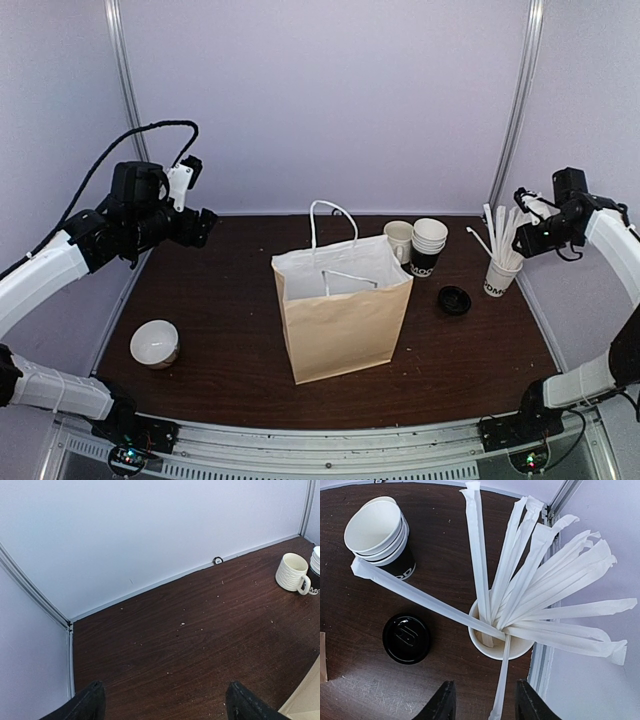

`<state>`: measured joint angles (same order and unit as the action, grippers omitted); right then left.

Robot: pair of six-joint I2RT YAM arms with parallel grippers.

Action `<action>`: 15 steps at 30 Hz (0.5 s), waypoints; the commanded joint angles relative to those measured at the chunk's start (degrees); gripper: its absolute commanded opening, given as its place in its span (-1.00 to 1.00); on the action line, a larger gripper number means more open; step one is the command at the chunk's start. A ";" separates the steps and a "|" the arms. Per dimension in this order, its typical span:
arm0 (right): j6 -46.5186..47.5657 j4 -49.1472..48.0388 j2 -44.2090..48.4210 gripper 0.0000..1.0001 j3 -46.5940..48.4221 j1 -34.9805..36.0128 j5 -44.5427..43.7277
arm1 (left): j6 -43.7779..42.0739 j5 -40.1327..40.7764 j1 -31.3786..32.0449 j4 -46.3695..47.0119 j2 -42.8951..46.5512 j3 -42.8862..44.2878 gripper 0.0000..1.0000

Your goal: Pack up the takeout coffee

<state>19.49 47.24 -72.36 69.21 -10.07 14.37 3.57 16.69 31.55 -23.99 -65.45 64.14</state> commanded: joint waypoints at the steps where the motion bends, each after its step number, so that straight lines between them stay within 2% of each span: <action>1: -0.15 0.54 0.65 -0.18 -1.19 -0.39 -2.19 | -0.15 -0.99 -0.35 2.51 0.69 -0.07 0.73; 6: 0.28 1.31 1.52 -0.37 -2.39 -0.32 -4.04 | -0.15 -1.22 -0.35 2.32 0.60 0.02 0.73; 10: 0.31 1.36 2.65 -0.46 -3.35 -0.39 -4.89 | -0.10 -1.41 -0.35 2.31 0.80 0.02 0.73; 15: 0.36 1.21 4.39 -0.87 -3.60 -0.37 -5.83 | 0.03 -1.82 -0.35 2.20 1.02 0.11 0.72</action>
<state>19.66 48.29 -70.57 65.87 -10.07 10.55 3.57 15.81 31.55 -23.99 -65.45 64.14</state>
